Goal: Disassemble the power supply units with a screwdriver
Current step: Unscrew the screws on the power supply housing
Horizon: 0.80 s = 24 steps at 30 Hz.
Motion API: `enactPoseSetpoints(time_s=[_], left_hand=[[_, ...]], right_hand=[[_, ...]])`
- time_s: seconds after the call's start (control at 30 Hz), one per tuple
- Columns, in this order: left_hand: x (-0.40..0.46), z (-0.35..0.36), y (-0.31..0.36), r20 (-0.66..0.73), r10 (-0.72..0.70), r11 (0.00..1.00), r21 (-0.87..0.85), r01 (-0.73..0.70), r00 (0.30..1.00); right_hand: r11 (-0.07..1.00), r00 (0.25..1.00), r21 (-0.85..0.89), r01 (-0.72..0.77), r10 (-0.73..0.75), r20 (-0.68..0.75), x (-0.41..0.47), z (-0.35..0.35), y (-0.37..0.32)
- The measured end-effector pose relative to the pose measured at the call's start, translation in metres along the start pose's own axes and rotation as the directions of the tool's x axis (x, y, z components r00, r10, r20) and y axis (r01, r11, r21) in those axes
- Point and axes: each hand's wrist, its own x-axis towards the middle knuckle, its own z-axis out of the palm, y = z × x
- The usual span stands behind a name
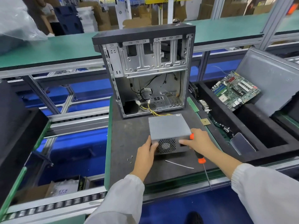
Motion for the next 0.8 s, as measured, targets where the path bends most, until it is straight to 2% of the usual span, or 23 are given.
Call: enactPoseSetpoints(time_s=[0.1, 0.3, 0.5, 0.67, 0.7, 0.73, 0.8], left_hand=[[0.009, -0.014, 0.015, -0.092, 0.011, 0.991, 0.132, 0.002, 0.996], [0.014, -0.033, 0.038, -0.126, -0.008, 0.908, 0.415, 0.06, 0.992], [0.021, -0.038, 0.06, -0.143, -0.025, 0.866, 0.492, 0.093, 0.989], [0.036, -0.033, 0.063, -0.138, -0.014, 0.802, 0.589, 0.093, 0.99], [0.039, -0.032, 0.059, -0.125, -0.006, 0.807, 0.586, 0.079, 0.992], [0.042, -0.032, 0.053, -0.079, -0.001, 0.857, 0.514, 0.042, 0.997], [0.043, -0.036, 0.044, 0.125, -0.002, 0.984, 0.175, -0.02, 0.992]], right_hand=[[0.999, 0.999, -0.034, 0.034, -0.036, -0.041, 0.004, -0.012, -0.014], [0.988, 0.994, -0.136, 0.076, -0.086, -0.07, 0.01, -0.035, -0.036], [0.97, 0.997, -0.233, 0.074, -0.078, -0.01, 0.02, -0.052, -0.043], [0.977, 0.997, -0.203, 0.068, -0.063, 0.034, 0.029, -0.056, -0.039], [0.977, 0.997, -0.201, 0.067, -0.061, 0.037, 0.031, -0.056, -0.039], [0.978, 0.997, -0.199, 0.068, -0.061, 0.04, 0.033, -0.056, -0.039], [0.981, 0.997, -0.178, 0.075, -0.069, 0.042, 0.036, -0.057, -0.04]])
